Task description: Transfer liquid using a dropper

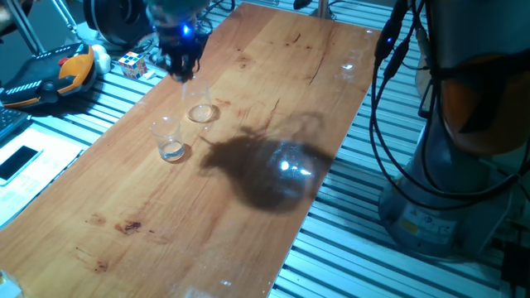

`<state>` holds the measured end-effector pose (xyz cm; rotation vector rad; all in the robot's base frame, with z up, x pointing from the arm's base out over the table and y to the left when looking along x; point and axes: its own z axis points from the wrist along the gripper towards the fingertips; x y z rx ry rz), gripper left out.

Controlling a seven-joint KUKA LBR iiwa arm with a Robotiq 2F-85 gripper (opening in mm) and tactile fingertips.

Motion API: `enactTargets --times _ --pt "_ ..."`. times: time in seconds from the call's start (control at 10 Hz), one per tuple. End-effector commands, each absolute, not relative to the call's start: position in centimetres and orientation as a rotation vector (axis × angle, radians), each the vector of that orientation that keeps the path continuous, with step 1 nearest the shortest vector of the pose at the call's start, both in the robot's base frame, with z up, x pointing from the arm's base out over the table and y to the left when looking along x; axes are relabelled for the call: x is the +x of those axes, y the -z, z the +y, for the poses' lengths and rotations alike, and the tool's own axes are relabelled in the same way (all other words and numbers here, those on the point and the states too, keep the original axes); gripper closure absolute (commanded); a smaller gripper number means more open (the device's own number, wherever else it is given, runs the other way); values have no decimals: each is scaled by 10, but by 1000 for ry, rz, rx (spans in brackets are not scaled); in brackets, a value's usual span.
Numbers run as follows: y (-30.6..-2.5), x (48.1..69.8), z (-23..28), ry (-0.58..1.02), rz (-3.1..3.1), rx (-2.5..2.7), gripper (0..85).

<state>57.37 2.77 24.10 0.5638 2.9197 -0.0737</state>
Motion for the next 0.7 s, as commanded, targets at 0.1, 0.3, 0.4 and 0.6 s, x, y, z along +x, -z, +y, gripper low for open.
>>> enactTargets --times 0.1,0.3,0.4,0.6 --pt "-247 575 1 70 2903 594 840" --pt "-241 578 -18 71 2894 601 840" --pt "-238 581 -25 83 2900 604 840" --pt "-228 585 -33 89 2916 633 840"
